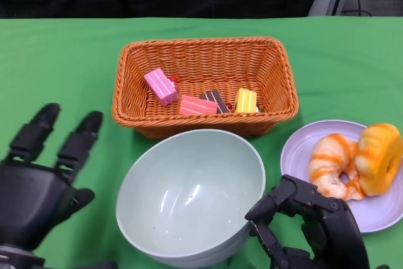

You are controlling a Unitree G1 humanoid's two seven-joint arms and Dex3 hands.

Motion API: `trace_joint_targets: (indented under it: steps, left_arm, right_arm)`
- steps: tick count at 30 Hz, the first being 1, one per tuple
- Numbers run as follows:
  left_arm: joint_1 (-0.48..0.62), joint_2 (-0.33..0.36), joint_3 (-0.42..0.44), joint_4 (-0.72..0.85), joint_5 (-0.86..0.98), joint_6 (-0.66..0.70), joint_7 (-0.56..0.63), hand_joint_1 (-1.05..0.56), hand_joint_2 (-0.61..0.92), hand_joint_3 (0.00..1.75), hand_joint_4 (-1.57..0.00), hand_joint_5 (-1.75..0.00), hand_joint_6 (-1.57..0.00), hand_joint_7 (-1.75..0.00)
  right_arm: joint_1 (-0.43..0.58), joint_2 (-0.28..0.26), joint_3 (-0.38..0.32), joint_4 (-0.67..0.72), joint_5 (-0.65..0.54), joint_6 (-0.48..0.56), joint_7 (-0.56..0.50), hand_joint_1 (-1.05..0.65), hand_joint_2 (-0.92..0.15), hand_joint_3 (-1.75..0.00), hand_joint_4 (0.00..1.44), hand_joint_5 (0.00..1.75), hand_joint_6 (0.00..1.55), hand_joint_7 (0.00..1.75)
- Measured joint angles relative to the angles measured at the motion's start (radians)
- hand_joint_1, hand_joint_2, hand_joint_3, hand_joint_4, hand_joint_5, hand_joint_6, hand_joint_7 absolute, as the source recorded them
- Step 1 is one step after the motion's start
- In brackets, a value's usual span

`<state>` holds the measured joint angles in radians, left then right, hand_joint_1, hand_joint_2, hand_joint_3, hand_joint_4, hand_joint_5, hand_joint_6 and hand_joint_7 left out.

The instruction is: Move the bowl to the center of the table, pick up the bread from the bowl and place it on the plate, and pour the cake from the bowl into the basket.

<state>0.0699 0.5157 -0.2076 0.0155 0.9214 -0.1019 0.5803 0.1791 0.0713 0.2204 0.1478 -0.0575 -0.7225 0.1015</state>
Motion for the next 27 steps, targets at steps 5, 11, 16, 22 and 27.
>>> trace_joint_targets:
  steps: [5,11,16,22,27]
  left_arm:
    - [-0.005,-0.01,0.069,0.031,-0.124,-0.158,0.065,-0.36,0.92,0.04,-0.46,-0.1,-0.44,-0.04]
    - [-0.052,-0.06,0.127,0.181,-0.314,-0.492,0.151,-0.15,0.92,0.17,-0.73,-0.13,-0.72,-0.08]
    - [-0.086,-0.106,0.151,0.248,-0.457,-0.667,0.118,-0.03,0.84,0.49,-0.93,-0.73,-1.06,-0.64]
    - [-0.108,-0.14,0.148,0.281,-0.644,-0.846,-0.06,0.0,0.66,0.88,-0.91,-1.13,-0.89,-1.13]
    - [-0.088,-0.143,0.128,0.272,-0.799,-0.869,-0.267,-0.04,0.76,0.69,-0.88,-1.18,-0.83,-1.22]
  right_arm:
    - [-0.007,0.0,-0.001,0.03,0.004,0.0,0.003,-0.16,-0.51,-0.93,0.81,1.44,0.79,1.18]
    - [-0.018,0.0,-0.003,0.049,0.0,-0.001,0.002,-0.17,-0.53,-0.91,0.81,1.44,0.79,1.17]
    - [-0.042,-0.003,-0.006,0.102,-0.012,-0.011,-0.002,-0.15,-0.63,-0.75,0.78,1.46,0.79,1.11]
    - [-0.116,-0.006,-0.009,0.205,-0.052,-0.018,-0.01,-0.16,-0.73,-0.51,0.78,1.46,0.79,1.04]
    - [-0.179,-0.004,-0.012,0.273,-0.085,-0.02,-0.038,-0.17,-0.82,-0.35,0.78,1.44,0.79,1.02]
